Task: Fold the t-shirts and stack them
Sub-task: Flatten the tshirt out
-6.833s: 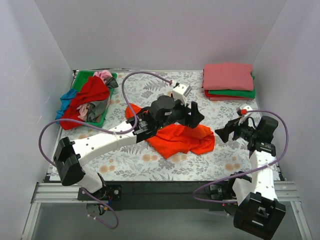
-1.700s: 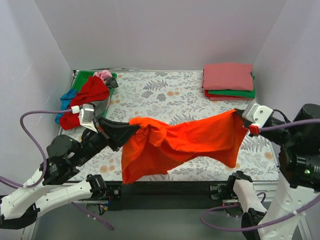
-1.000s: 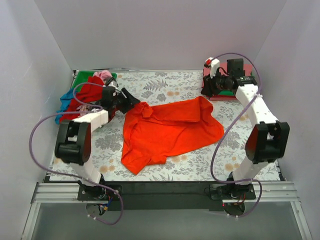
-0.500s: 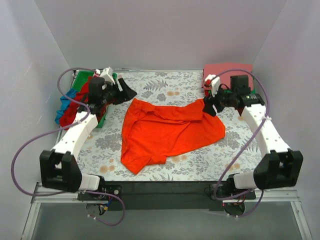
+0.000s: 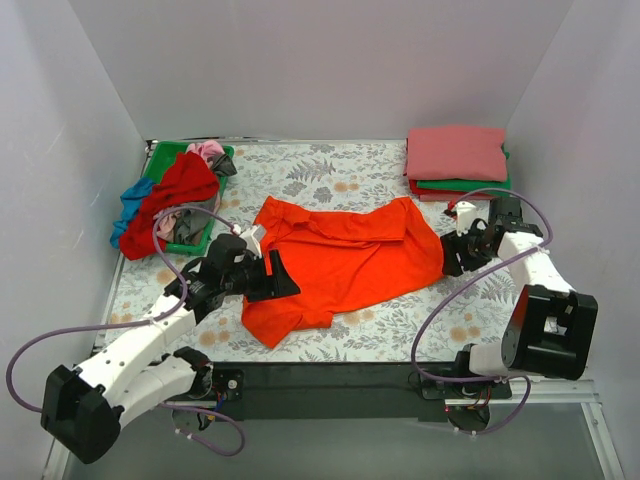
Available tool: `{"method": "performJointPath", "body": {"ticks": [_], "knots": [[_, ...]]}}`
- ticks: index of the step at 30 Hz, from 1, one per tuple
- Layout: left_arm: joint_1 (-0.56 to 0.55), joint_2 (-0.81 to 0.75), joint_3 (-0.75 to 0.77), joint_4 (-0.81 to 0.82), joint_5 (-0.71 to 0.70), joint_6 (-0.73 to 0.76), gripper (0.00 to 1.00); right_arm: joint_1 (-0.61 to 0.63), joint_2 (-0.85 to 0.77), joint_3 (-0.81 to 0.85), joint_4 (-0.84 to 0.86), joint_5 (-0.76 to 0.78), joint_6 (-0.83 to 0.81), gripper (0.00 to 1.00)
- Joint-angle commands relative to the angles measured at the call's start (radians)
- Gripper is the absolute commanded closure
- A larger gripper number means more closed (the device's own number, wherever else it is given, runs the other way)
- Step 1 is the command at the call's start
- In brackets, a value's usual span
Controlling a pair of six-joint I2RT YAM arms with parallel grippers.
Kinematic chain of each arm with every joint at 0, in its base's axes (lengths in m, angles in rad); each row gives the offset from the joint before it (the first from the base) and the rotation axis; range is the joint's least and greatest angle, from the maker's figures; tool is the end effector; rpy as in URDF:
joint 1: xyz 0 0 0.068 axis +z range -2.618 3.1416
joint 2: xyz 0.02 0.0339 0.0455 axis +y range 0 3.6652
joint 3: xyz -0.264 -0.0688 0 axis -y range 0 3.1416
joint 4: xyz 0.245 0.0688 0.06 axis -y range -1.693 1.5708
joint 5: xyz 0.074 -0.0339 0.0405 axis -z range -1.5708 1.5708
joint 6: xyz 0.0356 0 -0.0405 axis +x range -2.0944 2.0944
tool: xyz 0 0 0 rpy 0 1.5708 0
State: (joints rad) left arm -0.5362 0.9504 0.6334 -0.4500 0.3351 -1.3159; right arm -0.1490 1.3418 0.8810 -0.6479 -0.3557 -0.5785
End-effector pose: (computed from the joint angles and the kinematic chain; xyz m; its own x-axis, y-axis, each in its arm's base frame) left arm 0.1621 -0.1099 0.2343 -0.8143 -0.5792 0.0393 -0.4043 0.5173 -0.7543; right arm 0.2531 -0.0255 0.2193 -0.7333 -0.4082 -0.5437 -0.4960 0.8681 0.0172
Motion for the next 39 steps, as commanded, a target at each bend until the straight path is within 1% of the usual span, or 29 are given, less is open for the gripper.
{"method": "performJointPath", "body": {"ticks": [1, 5, 9, 10, 11, 13, 14, 15, 17, 21, 26, 31, 33, 34, 35, 36, 37, 39], "knots": [[-0.047, -0.055, -0.003, -0.071, -0.022, -0.117, 0.36, -0.014, 0.048, -0.005, 0.037, -0.037, 0.031, 0.34], [-0.148, -0.035, -0.006, -0.18, -0.077, -0.166, 0.36, -0.018, 0.065, -0.008, 0.044, -0.084, 0.055, 0.34], [-0.258, -0.022, -0.002, -0.239, -0.139, -0.197, 0.38, -0.018, 0.056, -0.025, 0.047, -0.098, 0.057, 0.34], [-0.307, -0.003, 0.005, -0.275, -0.16, -0.21, 0.38, -0.018, 0.056, -0.03, 0.048, -0.098, 0.054, 0.34], [-0.33, 0.013, 0.012, -0.292, -0.212, -0.215, 0.39, -0.018, 0.053, -0.036, 0.048, -0.1, 0.052, 0.34], [-0.388, 0.06, 0.031, -0.322, -0.26, -0.229, 0.39, -0.02, 0.049, -0.04, 0.048, -0.101, 0.051, 0.33], [-0.404, 0.079, 0.037, -0.341, -0.312, -0.236, 0.4, -0.018, 0.051, -0.045, 0.05, -0.101, 0.051, 0.33], [-0.416, 0.099, 0.043, -0.346, -0.323, -0.24, 0.41, -0.018, 0.051, -0.045, 0.048, -0.103, 0.049, 0.33], [-0.439, 0.16, 0.063, -0.371, -0.427, -0.253, 0.42, -0.018, 0.051, -0.047, 0.048, -0.104, 0.049, 0.33], [-0.458, 0.26, 0.097, -0.383, -0.523, -0.252, 0.44, -0.02, 0.053, -0.047, 0.048, -0.104, 0.043, 0.33], [-0.464, 0.333, 0.132, -0.365, -0.562, -0.23, 0.45, -0.02, 0.066, -0.045, 0.05, -0.104, 0.035, 0.33], [-0.466, 0.399, 0.13, -0.336, -0.558, -0.214, 0.55, -0.018, 0.08, -0.031, 0.054, -0.109, 0.039, 0.33], [-0.467, 0.407, 0.124, -0.328, -0.556, -0.21, 0.63, -0.018, 0.088, -0.02, 0.056, -0.108, 0.039, 0.33], [-0.467, 0.413, 0.124, -0.323, -0.555, -0.207, 0.71, -0.02, 0.089, -0.017, 0.056, -0.106, 0.04, 0.33], [-0.467, 0.418, 0.123, -0.323, -0.554, -0.206, 0.76, -0.02, 0.097, -0.011, 0.056, -0.108, 0.04, 0.33], [-0.467, 0.419, 0.121, -0.322, -0.554, -0.206, 0.78, -0.018, 0.097, -0.008, 0.057, -0.106, 0.04, 0.33], [-0.467, 0.424, 0.124, -0.322, -0.553, -0.201, 0.85, -0.02, 0.1, -0.007, 0.057, -0.106, 0.042, 0.33], [-0.467, 0.421, 0.127, -0.322, -0.558, -0.197, 0.91, -0.018, 0.109, 0.002, 0.059, -0.104, 0.045, 0.33]]}}
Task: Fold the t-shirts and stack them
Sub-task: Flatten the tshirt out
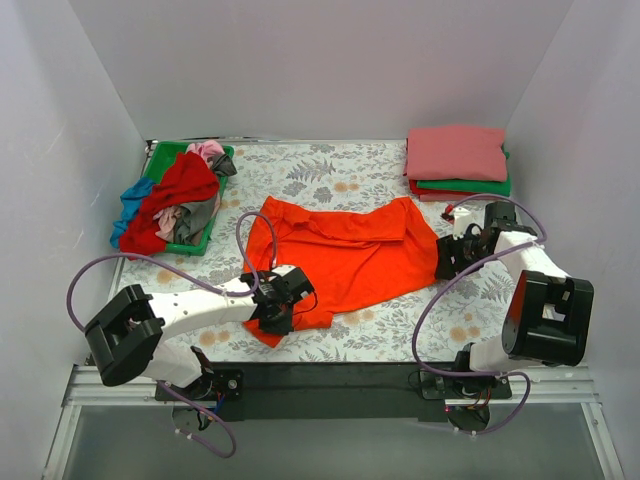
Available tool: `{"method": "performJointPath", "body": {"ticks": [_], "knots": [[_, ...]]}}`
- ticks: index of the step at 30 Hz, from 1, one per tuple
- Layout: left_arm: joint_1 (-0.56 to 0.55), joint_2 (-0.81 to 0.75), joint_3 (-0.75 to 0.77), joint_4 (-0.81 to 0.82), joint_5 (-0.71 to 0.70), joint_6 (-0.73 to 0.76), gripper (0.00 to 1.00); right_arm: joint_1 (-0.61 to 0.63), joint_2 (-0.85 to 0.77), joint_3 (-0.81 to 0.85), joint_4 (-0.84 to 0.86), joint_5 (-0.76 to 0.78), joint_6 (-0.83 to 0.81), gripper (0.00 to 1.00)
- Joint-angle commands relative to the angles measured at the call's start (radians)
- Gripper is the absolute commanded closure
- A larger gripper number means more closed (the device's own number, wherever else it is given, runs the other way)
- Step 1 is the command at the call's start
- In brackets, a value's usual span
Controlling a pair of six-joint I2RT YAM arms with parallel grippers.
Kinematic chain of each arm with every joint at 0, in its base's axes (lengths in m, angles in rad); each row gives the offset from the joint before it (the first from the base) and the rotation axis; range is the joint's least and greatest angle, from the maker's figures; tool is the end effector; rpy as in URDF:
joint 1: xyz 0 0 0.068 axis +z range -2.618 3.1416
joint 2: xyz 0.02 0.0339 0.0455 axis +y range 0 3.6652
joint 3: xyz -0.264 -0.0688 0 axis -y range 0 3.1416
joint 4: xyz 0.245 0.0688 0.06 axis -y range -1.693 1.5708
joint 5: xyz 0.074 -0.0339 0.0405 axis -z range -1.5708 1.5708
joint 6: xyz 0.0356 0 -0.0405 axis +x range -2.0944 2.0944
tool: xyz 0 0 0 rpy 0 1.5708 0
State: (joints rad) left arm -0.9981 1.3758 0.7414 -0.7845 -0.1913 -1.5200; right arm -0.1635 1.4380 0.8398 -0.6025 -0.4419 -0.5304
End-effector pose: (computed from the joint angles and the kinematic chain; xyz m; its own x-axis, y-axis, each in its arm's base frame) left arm 0.1239 -0.1797 0.1679 -0.8357 -0.5133 -0.1954 -0.4939 0.8579 -0.1416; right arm 0.2587 -0.0272 0.1878 -0.7907 -0.3330 -0.5137 -0.4701 0.8678 0.1609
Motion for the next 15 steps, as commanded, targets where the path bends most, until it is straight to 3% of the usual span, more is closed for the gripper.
{"method": "performJointPath", "body": {"ticks": [1, 5, 11, 15], "knots": [[-0.004, -0.02, 0.027, 0.011, -0.034, 0.009, 0.94, -0.005, 0.016, 0.047, 0.017, -0.015, 0.0, 0.33], [-0.005, -0.083, 0.056, -0.009, -0.06, 0.018, 1.0, -0.005, 0.036, 0.061, 0.029, 0.0, 0.017, 0.34], [-0.004, -0.142, 0.076, -0.022, -0.048, 0.032, 1.0, -0.005, 0.093, 0.082, 0.061, 0.049, 0.056, 0.36], [-0.004, -0.175, 0.079, -0.013, -0.034, 0.037, 1.0, -0.005, 0.139, 0.096, 0.079, 0.083, 0.075, 0.43]]}}
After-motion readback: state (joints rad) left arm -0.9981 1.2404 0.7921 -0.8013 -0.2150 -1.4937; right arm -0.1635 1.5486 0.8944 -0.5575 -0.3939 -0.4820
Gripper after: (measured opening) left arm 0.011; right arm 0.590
